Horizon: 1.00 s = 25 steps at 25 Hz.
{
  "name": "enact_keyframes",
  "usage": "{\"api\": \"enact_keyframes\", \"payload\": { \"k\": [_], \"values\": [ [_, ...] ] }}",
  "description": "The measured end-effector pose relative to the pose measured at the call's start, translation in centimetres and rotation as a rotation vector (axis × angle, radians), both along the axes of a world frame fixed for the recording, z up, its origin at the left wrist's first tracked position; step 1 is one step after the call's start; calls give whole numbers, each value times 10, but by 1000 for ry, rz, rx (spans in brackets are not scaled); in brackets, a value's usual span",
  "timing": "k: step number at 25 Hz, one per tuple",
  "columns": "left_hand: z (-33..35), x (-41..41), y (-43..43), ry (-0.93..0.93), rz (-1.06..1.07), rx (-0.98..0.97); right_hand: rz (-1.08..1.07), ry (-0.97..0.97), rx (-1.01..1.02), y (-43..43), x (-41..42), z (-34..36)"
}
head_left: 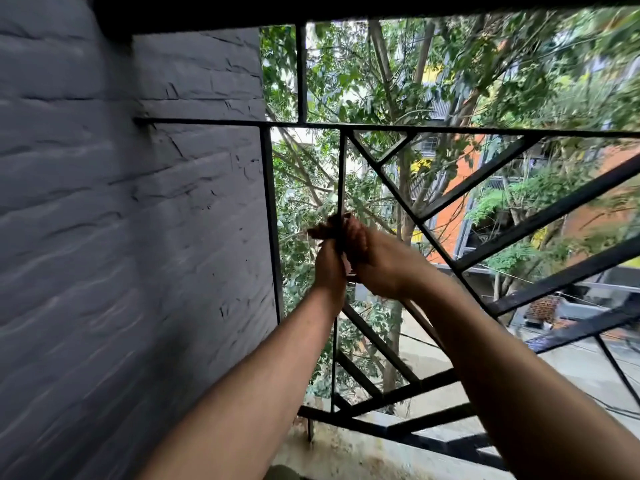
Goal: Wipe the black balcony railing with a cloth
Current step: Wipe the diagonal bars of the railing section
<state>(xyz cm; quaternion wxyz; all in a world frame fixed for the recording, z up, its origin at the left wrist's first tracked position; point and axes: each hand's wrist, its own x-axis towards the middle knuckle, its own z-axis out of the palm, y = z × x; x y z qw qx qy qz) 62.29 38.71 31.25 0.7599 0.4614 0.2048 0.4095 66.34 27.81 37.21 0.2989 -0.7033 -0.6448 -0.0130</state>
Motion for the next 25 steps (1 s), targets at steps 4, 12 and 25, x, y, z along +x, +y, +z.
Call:
{"api": "enact_keyframes", "payload": {
  "k": [4, 12, 25],
  "values": [
    [-5, 4, 6, -1, 16, -49, 44, 311, 60, 46, -8, 13],
    [-4, 1, 3, 137, -3, 41, -391, 362, -19, 10, -3, -46],
    [-54, -2, -41, 278, 582, 709, -398, 176, 168, -23, 9, -107]
  ]
}}
